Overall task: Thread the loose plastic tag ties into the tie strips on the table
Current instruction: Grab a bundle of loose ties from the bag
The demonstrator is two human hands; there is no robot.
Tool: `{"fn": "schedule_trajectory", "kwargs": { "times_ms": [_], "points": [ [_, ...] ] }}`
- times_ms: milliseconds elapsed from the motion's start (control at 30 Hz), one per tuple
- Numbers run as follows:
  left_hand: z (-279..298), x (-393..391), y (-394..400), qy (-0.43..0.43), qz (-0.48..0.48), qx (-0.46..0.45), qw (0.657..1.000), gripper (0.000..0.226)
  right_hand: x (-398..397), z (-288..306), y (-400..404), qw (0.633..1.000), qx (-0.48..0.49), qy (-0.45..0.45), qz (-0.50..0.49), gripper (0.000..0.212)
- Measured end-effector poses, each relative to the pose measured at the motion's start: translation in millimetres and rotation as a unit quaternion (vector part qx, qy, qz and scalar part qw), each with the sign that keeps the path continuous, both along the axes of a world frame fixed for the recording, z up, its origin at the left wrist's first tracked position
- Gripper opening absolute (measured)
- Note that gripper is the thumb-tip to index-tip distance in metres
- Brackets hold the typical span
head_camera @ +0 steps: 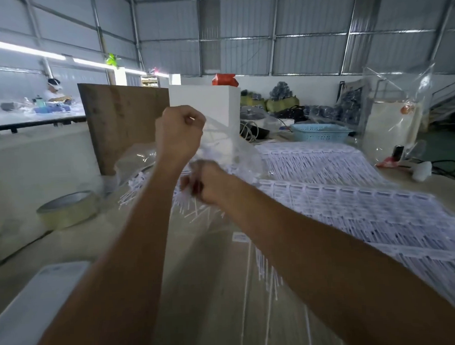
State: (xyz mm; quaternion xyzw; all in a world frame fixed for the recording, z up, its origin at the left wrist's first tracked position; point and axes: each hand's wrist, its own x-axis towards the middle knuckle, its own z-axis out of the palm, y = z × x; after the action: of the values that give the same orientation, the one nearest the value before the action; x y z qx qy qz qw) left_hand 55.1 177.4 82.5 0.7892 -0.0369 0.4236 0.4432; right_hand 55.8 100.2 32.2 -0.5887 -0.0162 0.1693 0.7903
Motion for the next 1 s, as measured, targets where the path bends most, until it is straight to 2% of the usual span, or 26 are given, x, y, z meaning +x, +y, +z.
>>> {"fn": "schedule_trajectory", "kwargs": {
  "times_ms": [100,200,300,367,467,567,600,667,767,867,1000],
  "points": [
    [4,0,0,-0.004,0.009,0.016,1.000,0.020,28,21,17,1.000,0.011,-0.005,-0.025,0.021],
    [3,2,-1,0.001,0.001,0.036,0.999,0.020,28,11,19,0.997,-0.069,-0.039,-0.001,0.031],
    [0,4,-1,0.023,-0.003,0.053,0.998,0.019,6,-7,10,0.983,-0.155,-0.096,0.009,0.018],
    [-2,2,0,0.047,-0.011,0.076,0.996,0.019,-16,-20,-6,0.966,-0.207,-0.150,0.024,0.030],
    [-2,-1,3,0.072,-0.036,0.135,0.988,0.024,-59,-36,-53,0.930,-0.263,-0.244,0.080,0.022],
    [6,-13,-5,0.016,-0.137,0.128,0.982,0.028,-107,-40,-117,0.873,-0.354,-0.323,0.095,0.021],
    [9,-17,-10,-0.003,-0.166,0.120,0.979,0.028,-118,-41,-138,0.858,-0.384,-0.333,0.082,0.021],
    [13,-21,-26,-0.022,-0.196,0.122,0.973,0.025,-132,-43,-181,0.850,-0.414,-0.323,0.040,0.020],
    [10,-28,-57,-0.011,-0.205,0.172,0.963,0.018,-139,-46,-241,0.840,-0.453,-0.297,-0.036,0.021],
    [-2,-42,-95,0.035,-0.263,0.254,0.930,0.019,-133,-49,-292,0.795,-0.510,-0.318,-0.083,0.021],
    [-37,-54,-123,0.117,-0.281,0.429,0.851,0.016,-127,-49,-347,0.687,-0.616,-0.366,-0.124,0.014]
  ]
}}
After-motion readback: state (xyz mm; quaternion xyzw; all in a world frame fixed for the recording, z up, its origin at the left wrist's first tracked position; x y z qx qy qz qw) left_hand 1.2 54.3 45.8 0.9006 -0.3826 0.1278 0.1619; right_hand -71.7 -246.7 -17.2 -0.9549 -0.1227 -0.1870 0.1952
